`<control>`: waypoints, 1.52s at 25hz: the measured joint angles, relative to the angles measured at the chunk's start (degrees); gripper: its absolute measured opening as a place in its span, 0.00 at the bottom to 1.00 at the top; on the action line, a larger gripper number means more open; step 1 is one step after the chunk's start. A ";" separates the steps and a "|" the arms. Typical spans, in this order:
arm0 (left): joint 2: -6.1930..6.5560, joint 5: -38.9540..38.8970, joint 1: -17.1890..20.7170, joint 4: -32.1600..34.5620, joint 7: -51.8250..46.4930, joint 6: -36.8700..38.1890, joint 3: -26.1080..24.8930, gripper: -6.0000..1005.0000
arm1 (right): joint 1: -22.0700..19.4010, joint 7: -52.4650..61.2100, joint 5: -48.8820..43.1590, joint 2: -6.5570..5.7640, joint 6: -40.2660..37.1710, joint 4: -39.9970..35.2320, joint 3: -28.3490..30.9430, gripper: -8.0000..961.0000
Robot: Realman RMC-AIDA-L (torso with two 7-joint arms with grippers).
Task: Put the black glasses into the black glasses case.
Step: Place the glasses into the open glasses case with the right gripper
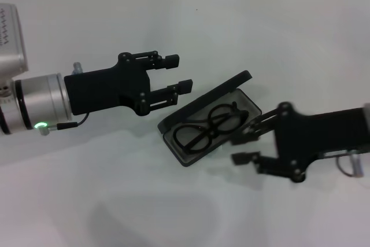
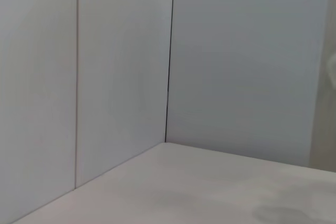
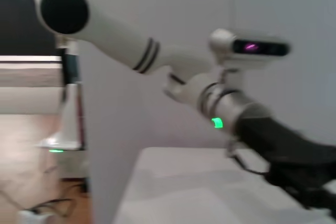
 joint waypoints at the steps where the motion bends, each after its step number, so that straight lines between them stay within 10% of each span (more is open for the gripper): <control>1: -0.08 0.00 -0.04 0.01 0.02 -0.07 0.00 0.58 | 1.17 0.55 -0.05 0.04 0.24 1.01 -0.96 0.28; 18: -0.79 0.00 -0.79 -0.61 1.45 -0.36 0.01 0.58 | 9.96 2.13 9.97 0.58 22.38 11.55 -21.44 0.29; 30: -0.79 0.03 -0.09 -0.60 1.46 -0.32 0.12 0.58 | 7.16 1.92 9.57 0.03 17.21 9.32 -17.56 0.29; 38: -0.79 -0.04 -0.37 -0.65 1.17 -0.27 0.32 0.58 | 11.12 3.39 11.58 0.57 21.57 9.27 -27.93 0.29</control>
